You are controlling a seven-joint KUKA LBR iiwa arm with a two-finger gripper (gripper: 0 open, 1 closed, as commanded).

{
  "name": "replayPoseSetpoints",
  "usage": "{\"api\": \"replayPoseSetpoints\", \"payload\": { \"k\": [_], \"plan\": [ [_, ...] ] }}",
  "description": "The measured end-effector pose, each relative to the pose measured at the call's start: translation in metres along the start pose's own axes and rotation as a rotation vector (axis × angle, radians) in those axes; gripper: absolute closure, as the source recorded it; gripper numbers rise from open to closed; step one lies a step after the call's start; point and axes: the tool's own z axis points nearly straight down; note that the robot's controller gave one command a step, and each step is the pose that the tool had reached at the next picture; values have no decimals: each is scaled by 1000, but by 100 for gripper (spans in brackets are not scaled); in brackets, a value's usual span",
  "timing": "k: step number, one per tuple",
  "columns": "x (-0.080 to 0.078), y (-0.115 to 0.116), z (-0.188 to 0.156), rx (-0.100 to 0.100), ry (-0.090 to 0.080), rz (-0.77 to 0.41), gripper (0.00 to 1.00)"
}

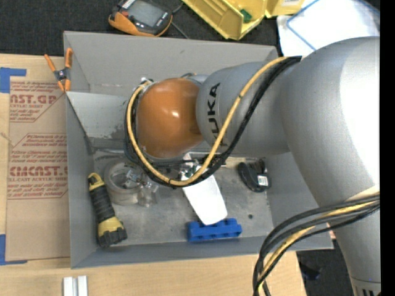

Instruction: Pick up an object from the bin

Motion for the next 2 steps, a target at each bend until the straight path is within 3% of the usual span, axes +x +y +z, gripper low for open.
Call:
{"api": "replayPoseSetpoints", "payload": {
  "k": [2],
  "plan": [
    [0, 1, -59, -2, 3, 1, 100]
  ]
}}
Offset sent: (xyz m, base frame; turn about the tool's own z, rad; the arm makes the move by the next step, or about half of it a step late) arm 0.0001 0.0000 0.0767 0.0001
